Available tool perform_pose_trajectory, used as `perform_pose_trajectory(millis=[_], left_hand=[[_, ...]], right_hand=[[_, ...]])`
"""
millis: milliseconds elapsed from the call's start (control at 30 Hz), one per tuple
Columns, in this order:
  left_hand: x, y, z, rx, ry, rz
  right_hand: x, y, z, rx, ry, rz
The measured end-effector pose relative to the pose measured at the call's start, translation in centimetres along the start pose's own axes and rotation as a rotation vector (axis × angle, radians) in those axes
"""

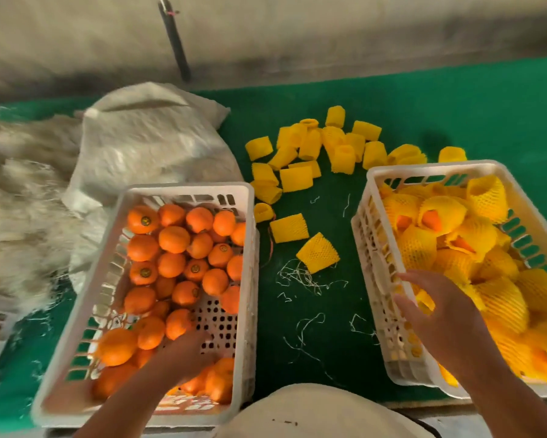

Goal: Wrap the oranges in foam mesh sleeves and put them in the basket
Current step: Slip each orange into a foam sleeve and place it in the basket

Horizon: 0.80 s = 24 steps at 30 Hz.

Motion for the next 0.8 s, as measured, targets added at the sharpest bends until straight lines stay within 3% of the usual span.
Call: perform_pose_trajectory(millis=[267, 433, 633, 733, 800], left_hand=[[-0.5, 0.8, -1.1, 0.102, -0.113, -0.076], [-0.5, -0.1, -1.9, 0.277, -0.093, -0.128], [-0.2, -0.6, -2.4, 0.045, -0.010, -0.313], [0.5, 0.6, -2.5, -0.116, 0.154, -0.648], [0.9, 1.8, -2.7, -0.130, 0.245, -0.927]], right_hand=[[4.7, -5.6, -0.4, 0.169, 0.151, -0.083], [3.9, -9.3, 0.6, 0.300, 0.219, -0.173], [3.7, -15.2, 3.2, 0.526, 0.143, -0.235], [4.2, -18.2, 4.7, 0.621, 0.145, -0.341], [4.5, -20.0, 5.5, 0.674, 0.133, -0.420]])
Point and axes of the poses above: each hand's wrist, its own z-axis towards the middle knuckle, its own y-axis out of the back of the hand, x = y × z, the point moved 1 cm from there along z, towards the middle knuckle, and after that the axes turned 14 degrees about -x, right-handed, at the moved point
